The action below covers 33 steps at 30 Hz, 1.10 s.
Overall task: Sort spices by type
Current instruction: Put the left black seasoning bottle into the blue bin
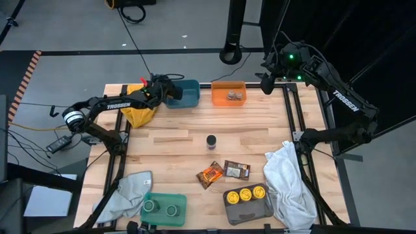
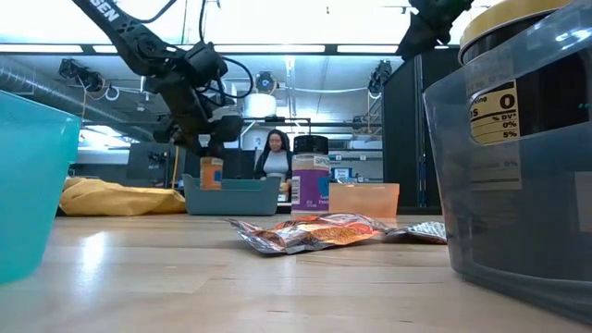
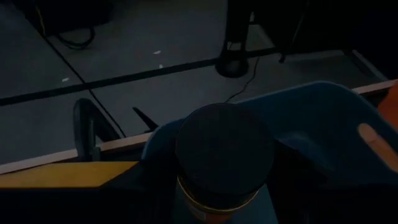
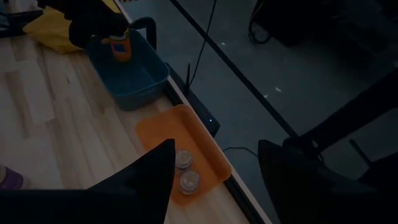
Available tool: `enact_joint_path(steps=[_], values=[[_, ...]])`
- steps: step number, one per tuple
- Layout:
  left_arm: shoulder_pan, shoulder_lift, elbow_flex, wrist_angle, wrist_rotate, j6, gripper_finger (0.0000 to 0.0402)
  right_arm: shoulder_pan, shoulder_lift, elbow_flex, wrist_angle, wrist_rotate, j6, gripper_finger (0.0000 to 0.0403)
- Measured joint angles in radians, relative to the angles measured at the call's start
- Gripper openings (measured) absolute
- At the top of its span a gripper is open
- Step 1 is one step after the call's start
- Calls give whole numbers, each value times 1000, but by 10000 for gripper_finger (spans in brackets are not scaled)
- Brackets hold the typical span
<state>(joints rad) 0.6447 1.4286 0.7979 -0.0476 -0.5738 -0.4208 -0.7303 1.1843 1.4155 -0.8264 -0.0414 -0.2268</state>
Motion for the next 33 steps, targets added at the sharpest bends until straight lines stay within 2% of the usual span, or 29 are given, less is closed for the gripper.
enact_joint_path(steps=[11, 28, 31, 33], values=[[36, 1, 0, -8, 23, 26, 249, 0, 0, 0, 33, 0, 0, 235], [35, 1, 33, -1, 83, 84, 253, 0, 0, 0, 33, 0, 5, 230], [34, -4, 65, -4, 143, 133, 253, 0, 0, 0, 33, -1, 18, 230], [30, -14, 92, -2, 235, 179, 253, 0, 0, 0, 33, -1, 17, 231]])
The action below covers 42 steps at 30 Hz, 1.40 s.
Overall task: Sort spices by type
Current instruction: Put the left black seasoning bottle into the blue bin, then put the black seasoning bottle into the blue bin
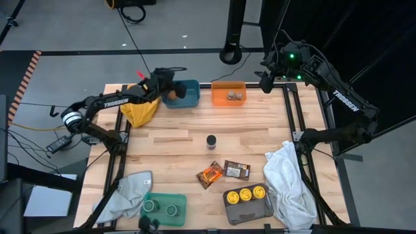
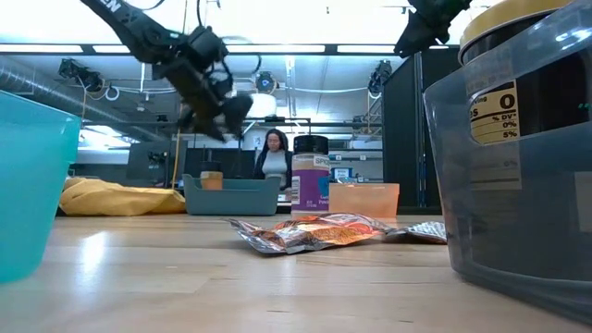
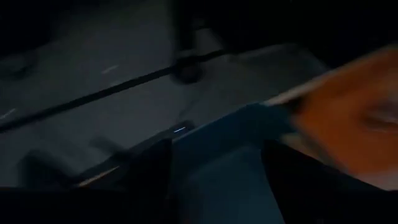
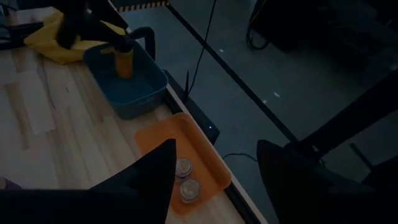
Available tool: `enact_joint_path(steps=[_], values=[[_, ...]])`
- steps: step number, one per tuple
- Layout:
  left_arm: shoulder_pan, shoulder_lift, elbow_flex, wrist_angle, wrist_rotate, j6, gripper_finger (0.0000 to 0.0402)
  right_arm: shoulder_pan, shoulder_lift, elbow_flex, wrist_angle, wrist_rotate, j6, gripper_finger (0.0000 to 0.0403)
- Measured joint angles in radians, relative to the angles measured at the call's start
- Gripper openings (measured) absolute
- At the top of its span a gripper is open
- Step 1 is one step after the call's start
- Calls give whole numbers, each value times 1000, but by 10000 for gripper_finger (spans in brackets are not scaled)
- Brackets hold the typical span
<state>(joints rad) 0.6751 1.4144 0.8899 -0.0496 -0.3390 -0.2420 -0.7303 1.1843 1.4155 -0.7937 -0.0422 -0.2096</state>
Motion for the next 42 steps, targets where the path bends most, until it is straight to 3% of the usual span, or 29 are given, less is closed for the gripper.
enact_joint_path(steps=[8, 11, 16, 23, 31, 35, 42], values=[[-101, -24, 115, 22, 460, 136, 253, 0, 0, 0, 0, 0, -2, 230], [-194, -24, 118, 49, 522, 189, 253, 0, 0, 0, 0, 0, -2, 230], [-356, -21, 118, 54, 485, 273, 253, 0, 0, 0, -1, -1, -2, 232], [-519, -14, 52, 102, 374, 238, 253, 0, 0, 0, -1, -4, -2, 230], [-664, -13, -146, 401, 199, 107, 253, 0, 0, 0, -30, -5, -1, 232], [-709, -13, -217, 494, 55, 103, 253, 0, 0, 0, -45, -11, 1, 231], [-732, 90, -221, 588, 44, 83, 253, 0, 0, 0, -61, -14, 1, 229]])
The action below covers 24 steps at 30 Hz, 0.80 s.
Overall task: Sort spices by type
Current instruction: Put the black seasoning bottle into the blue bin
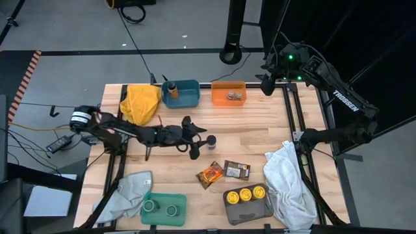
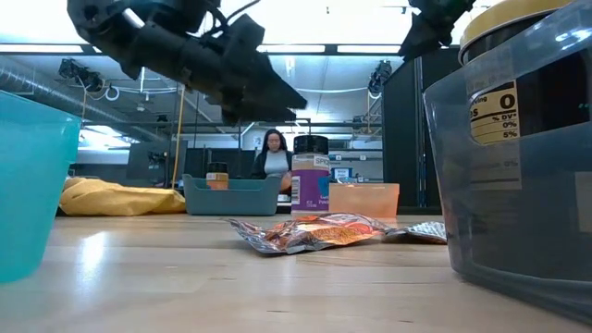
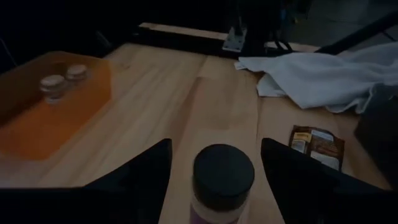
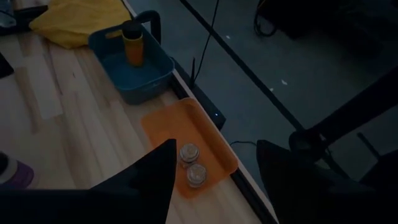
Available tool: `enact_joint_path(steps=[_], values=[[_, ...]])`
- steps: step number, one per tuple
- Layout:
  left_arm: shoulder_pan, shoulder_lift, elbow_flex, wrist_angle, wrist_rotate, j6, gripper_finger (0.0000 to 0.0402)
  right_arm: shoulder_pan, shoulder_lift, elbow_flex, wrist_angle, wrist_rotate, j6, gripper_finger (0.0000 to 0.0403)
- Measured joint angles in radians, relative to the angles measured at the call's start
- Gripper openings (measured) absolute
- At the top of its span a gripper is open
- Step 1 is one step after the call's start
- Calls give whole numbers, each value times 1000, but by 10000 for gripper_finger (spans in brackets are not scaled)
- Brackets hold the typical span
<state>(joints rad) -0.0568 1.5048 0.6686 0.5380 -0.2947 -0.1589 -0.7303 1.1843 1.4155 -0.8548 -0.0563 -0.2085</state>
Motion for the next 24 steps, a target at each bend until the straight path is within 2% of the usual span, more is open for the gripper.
enact_joint_path(steps=[7, 24], values=[[0, 125, 45, 80, 3, -6, 253, 1, 0, 0, -3, 0, 0, 231], [0, 239, 45, 150, 45, -59, 253, 1, 0, 0, -24, -13, 8, 229]])
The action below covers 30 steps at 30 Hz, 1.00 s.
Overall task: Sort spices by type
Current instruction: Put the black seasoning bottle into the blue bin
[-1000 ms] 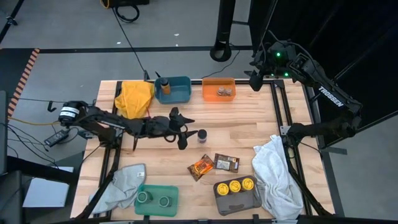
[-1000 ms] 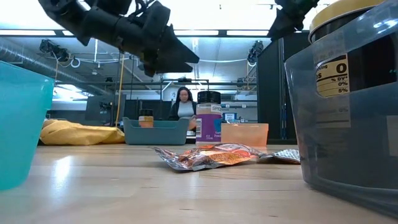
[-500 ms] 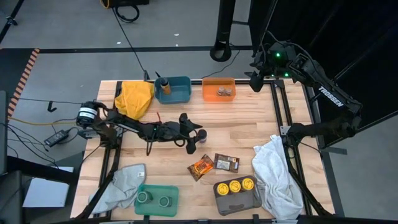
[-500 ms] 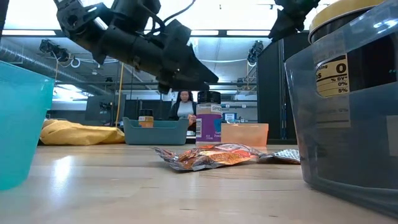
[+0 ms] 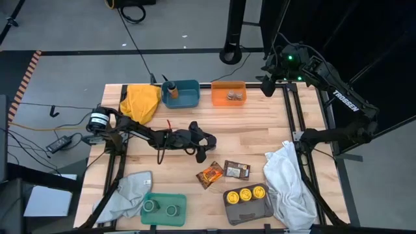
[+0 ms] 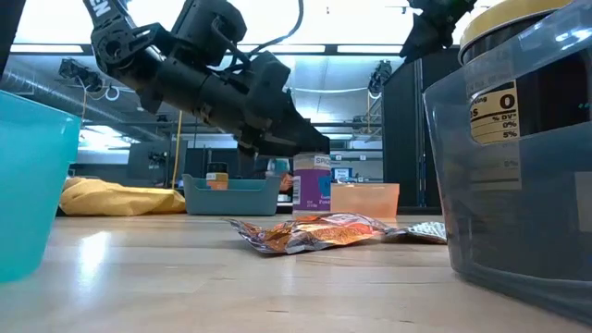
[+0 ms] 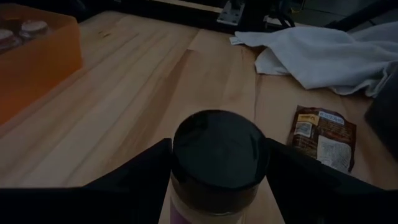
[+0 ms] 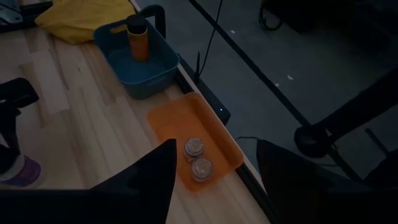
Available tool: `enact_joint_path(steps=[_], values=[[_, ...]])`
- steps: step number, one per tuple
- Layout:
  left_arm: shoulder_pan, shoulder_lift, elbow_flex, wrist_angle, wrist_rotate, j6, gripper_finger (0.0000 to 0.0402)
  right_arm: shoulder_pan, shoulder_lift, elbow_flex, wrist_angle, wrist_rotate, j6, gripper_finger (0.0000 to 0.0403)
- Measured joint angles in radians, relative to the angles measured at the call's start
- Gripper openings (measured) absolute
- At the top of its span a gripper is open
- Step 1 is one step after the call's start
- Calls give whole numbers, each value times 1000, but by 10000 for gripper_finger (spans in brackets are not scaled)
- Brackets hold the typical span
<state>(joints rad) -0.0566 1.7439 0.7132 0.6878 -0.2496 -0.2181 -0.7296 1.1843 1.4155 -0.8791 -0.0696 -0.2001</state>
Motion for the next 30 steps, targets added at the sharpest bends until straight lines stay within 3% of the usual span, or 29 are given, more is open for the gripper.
enact_joint_path(steps=[5, 11, 19, 24, 30], values=[[0, -1, 0, 3, 0, -1, 243, 1, 0, 0, -1, -5, 1, 231], [0, -2, 0, 2, 0, -45, 187, 1, 0, 0, -5, -5, 22, 226], [11, -22, 5, 8, -50, -82, 187, 1, 0, 0, -6, -5, 23, 225], [71, -81, 42, 9, -108, -82, 187, 1, 0, 0, -6, -4, 26, 222], [195, -201, 115, -163, -221, -47, 187, 1, 0, 0, -6, -5, 26, 220]])
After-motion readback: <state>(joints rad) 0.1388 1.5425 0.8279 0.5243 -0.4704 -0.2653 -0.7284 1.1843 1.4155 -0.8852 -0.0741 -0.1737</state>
